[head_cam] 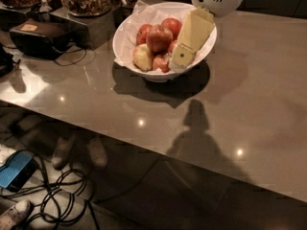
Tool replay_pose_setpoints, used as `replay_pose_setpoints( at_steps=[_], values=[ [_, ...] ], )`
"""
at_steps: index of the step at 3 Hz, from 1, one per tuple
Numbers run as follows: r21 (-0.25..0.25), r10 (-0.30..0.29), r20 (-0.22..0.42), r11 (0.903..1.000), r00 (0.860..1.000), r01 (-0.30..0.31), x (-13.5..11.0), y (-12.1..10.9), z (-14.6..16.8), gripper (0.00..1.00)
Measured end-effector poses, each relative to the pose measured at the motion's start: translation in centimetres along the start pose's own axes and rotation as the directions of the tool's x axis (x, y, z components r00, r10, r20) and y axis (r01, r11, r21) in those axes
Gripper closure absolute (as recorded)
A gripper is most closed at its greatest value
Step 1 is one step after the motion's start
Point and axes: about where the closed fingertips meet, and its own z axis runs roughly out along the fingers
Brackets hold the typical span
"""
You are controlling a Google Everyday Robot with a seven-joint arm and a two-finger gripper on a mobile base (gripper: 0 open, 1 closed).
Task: Pick apple from white bowl
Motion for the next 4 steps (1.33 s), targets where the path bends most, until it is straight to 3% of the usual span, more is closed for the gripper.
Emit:
replay_pose_setpoints(
  at_steps=[1, 3, 4],
  values=[
    [-0.008, 0.027, 0.016, 0.9996, 0.999, -0.027, -0.9, -0.5, 0.6, 0.00],
    [0.019, 0.125, 0.003, 0.9919, 0.992, -0.125, -3.9, -3.6, 2.4, 0.03],
    [0.030, 0.169, -0.017, 0.9853, 0.986, -0.168, -4.4, -5.3, 3.4, 0.15]
  ],
)
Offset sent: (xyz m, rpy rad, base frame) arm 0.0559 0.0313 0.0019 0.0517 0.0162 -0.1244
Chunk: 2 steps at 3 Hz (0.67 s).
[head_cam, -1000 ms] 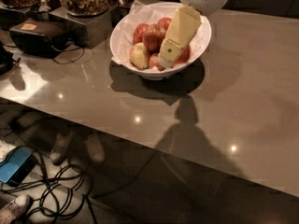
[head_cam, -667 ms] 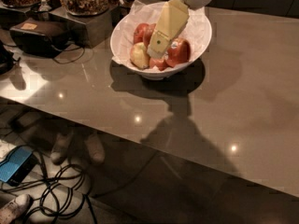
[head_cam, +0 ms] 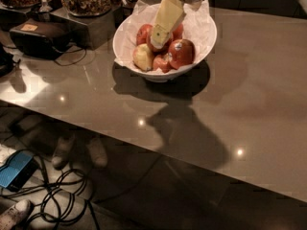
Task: Pick apple from white bowl
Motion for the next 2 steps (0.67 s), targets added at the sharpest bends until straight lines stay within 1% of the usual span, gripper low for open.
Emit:
replay_pose_setpoints(
  at_steps=[1, 2],
  values=[
    [0.018, 0.049, -0.021, 0.9987, 0.999, -0.048, 0.0, -1.8, 1.0, 0.21],
    [0.032, 0.095, -0.055, 0.9951, 0.994, -0.093, 0.9, -3.4, 2.4, 0.21]
  ],
)
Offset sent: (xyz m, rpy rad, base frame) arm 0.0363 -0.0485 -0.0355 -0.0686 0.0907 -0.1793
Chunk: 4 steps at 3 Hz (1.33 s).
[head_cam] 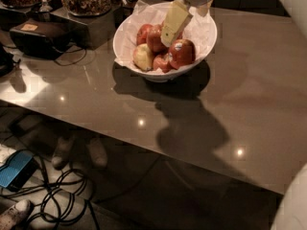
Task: Pick apple from white bowl
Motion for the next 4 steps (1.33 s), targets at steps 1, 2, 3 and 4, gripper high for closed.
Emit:
replay_pose_setpoints(
  at_steps=[1, 2, 3, 4],
  values=[
    [-0.004, 0.022, -0.042, 0.9997, 0.999, -0.023, 1.2, -0.6, 1.8, 0.17],
    [-0.018, 0.034, -0.089, 0.9992, 0.995, -0.036, 2.8, -0.5, 3.6, 0.35],
    [-0.044, 0.031, -0.123, 0.9983, 0.992, -0.037, 3.8, -0.2, 5.0, 0.33],
    [-0.066, 0.024, -0.144, 0.9973, 0.989, -0.034, 4.3, 0.2, 5.8, 0.27]
  ],
)
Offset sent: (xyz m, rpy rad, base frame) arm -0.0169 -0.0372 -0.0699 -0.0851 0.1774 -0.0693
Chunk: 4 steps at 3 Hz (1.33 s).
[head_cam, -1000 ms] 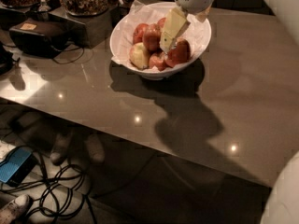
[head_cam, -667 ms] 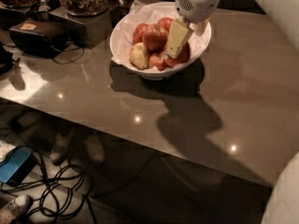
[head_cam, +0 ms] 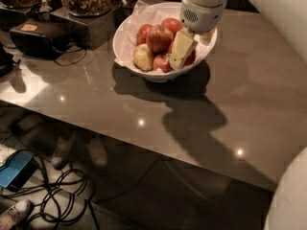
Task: Pick apple from white bowl
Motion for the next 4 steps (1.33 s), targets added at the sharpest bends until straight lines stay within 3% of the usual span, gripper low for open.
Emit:
replay_pose_setpoints(
  at_steps=[1, 2, 4],
  values=[
    [-0.023, -0.025, -0.015, 0.9994, 1.000, 0.025, -0.09, 0.76, 0.81, 0.14],
    [-0.041, -0.049, -0.023, 0.9980, 0.999, 0.048, -0.30, 1.38, 1.32, 0.07],
    [-0.041, -0.049, -0.023, 0.9980, 0.999, 0.048, -0.30, 1.38, 1.32, 0.48]
  ],
)
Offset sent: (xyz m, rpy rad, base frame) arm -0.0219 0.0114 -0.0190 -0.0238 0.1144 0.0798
